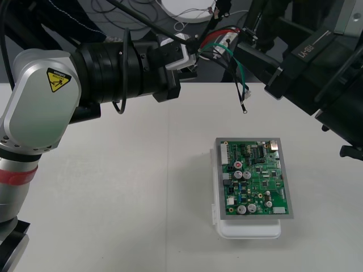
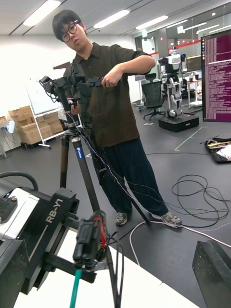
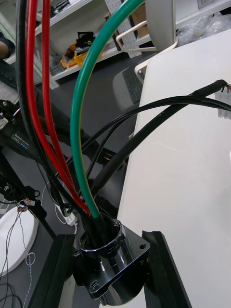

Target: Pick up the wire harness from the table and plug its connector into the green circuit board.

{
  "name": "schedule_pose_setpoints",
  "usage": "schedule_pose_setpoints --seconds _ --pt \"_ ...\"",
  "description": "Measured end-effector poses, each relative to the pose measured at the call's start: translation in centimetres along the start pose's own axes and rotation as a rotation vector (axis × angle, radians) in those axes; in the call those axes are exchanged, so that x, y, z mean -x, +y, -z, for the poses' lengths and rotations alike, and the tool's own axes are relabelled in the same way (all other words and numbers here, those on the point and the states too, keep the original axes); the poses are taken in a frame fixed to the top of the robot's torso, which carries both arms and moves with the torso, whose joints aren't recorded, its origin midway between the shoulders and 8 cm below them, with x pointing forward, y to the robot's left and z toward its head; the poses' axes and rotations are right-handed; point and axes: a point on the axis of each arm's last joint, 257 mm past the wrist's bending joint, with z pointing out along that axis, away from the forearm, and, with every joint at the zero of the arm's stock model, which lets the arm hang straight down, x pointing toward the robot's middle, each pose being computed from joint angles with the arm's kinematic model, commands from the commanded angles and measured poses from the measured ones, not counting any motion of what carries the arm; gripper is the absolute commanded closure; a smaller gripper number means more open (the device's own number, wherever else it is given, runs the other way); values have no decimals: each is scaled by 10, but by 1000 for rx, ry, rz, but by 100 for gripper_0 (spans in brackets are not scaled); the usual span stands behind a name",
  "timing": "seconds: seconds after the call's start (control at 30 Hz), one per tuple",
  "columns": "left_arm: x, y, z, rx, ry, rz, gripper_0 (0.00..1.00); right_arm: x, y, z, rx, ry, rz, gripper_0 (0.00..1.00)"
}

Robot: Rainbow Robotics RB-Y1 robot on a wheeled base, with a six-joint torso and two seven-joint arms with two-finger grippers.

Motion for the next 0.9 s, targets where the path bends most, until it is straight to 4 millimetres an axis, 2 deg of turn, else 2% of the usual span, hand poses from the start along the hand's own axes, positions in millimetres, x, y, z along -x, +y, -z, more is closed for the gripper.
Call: schedule_pose_setpoints --seconds 0.57,0.9 --pt "0 0 0 0 0 0 100 3 -8 -7 -7 -10 7 0" --pt "0 0 0 0 -1 1 100 -4 0 -9 9 -13 -28 0"
